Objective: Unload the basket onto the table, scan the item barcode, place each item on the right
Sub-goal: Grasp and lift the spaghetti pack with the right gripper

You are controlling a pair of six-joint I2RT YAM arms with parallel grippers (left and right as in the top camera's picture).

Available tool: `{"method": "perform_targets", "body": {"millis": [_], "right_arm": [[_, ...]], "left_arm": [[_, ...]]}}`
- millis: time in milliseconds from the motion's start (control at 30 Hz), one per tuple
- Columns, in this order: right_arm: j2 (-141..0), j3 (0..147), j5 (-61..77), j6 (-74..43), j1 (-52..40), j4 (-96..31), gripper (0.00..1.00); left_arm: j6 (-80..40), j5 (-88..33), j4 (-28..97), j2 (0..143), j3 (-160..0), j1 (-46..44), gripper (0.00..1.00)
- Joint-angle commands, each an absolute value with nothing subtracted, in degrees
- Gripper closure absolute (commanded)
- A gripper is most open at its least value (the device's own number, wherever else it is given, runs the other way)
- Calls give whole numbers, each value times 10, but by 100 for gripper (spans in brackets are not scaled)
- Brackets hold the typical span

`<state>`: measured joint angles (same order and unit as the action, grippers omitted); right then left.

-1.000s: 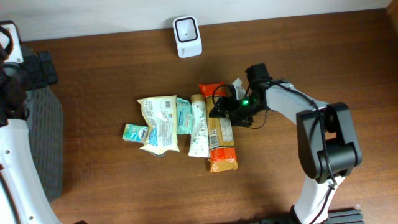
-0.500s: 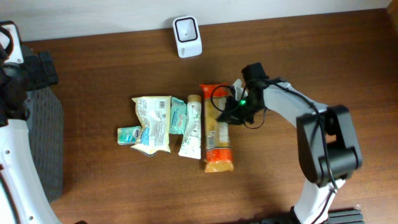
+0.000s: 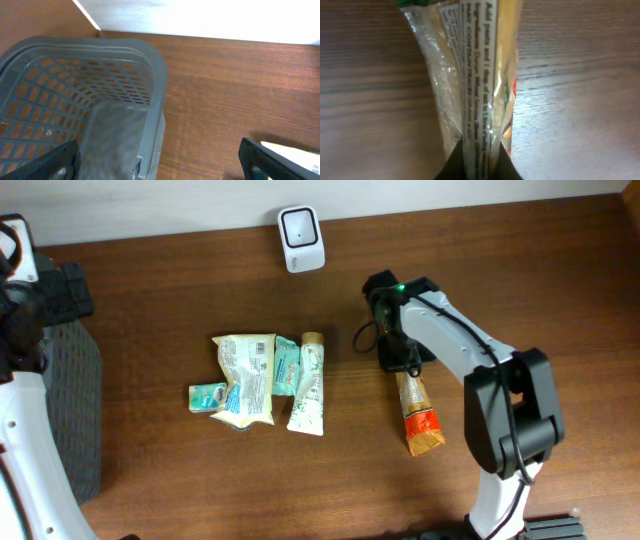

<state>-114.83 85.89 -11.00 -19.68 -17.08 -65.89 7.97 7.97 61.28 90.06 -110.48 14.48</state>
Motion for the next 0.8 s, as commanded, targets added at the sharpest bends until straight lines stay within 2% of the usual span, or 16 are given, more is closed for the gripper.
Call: {"method": "perform_targets", "body": {"millis": [0,33,100,200,333,600,633,700,767], "right_arm": [[-1152,869,-36,-152,-180,-654,67],[-1152,869,-26,-152,-180,-653,57],[-1151,869,-11,-139,-180,-653,45],[-1151,870,-6,-137,-179,-649,39],[-1151,881,-27,-127,-159,-645,21],[-1151,881,8,-101,-79,-635,18],[-1151,881,49,-77,-70,-634,16],[-1152,875,156,-4,-53,-634,5],[-1157,860,166,12,-51,-630,1]], "left_arm": [[89,79,612,900,-1108,147,1],[89,79,612,900,-1108,147,1],[89,79,612,900,-1108,147,1],[89,79,612,900,-1108,147,1],[89,79,612,900,-1108,147,1],[89,79,612,900,-1108,147,1],[89,79,612,900,-1108,147,1],[89,79,612,900,-1108,147,1],[89,79,612,900,-1108,147,1]]}}
